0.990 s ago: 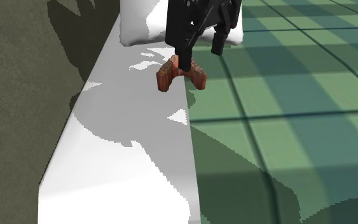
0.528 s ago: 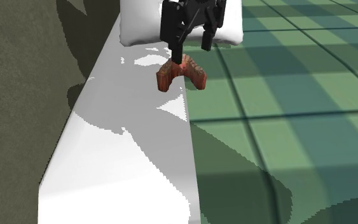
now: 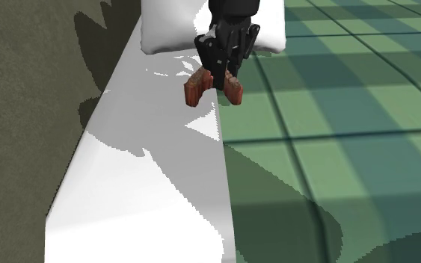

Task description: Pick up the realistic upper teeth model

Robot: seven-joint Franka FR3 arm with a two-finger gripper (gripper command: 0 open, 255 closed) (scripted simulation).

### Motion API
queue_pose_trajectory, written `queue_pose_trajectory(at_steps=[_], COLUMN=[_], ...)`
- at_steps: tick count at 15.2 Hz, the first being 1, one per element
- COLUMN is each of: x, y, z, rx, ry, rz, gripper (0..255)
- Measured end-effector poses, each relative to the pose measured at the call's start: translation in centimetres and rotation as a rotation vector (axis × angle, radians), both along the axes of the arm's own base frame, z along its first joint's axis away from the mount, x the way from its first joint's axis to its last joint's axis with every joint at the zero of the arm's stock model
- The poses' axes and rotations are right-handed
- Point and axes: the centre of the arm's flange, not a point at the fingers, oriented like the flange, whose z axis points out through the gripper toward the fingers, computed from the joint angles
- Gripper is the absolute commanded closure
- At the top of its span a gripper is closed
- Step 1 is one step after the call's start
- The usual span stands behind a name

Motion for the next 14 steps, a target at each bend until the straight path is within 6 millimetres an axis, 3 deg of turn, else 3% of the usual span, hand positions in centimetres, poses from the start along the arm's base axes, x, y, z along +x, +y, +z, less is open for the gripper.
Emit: queue_pose_trajectory(at_steps=[8, 14], x=[0.0, 0.1], y=[0.0, 0.2], z=[0.0, 2.6], rx=[0.000, 0.000], ry=[0.000, 0.000], rz=[0.000, 0.000], gripper=[255, 255])
